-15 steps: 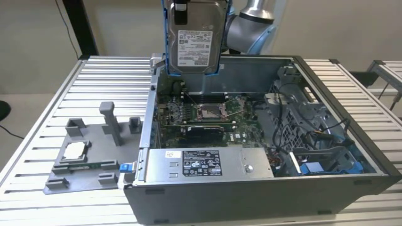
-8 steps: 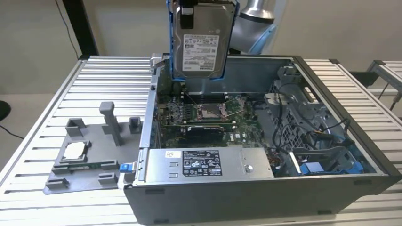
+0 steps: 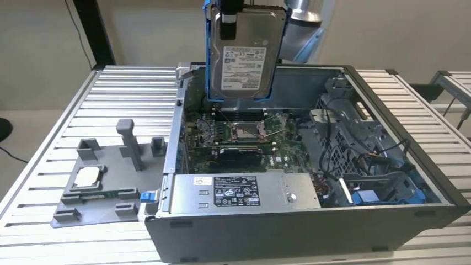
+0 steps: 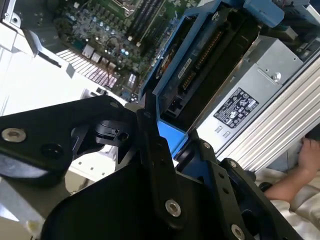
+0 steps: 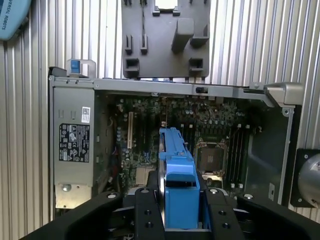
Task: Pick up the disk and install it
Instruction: 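Pick up the disk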
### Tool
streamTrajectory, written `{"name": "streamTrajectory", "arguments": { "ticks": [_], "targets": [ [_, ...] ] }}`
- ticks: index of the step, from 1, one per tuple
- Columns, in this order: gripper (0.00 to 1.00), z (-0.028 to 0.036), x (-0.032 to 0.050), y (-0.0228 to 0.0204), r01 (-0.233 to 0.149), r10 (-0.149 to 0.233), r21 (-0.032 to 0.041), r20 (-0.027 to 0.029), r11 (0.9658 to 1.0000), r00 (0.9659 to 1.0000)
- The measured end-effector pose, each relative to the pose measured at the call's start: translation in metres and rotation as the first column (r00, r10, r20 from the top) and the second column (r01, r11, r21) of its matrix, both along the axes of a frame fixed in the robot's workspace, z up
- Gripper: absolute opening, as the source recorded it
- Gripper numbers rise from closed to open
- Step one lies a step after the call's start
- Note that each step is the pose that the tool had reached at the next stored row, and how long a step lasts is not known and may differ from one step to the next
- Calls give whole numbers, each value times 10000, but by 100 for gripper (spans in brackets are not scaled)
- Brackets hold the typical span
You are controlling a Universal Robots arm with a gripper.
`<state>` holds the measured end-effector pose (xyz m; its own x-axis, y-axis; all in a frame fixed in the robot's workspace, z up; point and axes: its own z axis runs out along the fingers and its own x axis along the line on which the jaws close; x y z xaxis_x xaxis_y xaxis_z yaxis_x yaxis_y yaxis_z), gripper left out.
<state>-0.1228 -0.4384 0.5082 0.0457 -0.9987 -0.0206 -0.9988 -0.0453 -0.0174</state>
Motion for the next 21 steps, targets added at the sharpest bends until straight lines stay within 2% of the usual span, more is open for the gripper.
{"name": "streamTrajectory", "arguments": {
  "ticks": [16, 21],
  "targets": [
    [0, 0, 226, -362, -1, 1, 1, -27, 10000, 10000],
    [0, 0, 285, -487, -1, 1, 1, -30, 10000, 10000]
  ]
}}
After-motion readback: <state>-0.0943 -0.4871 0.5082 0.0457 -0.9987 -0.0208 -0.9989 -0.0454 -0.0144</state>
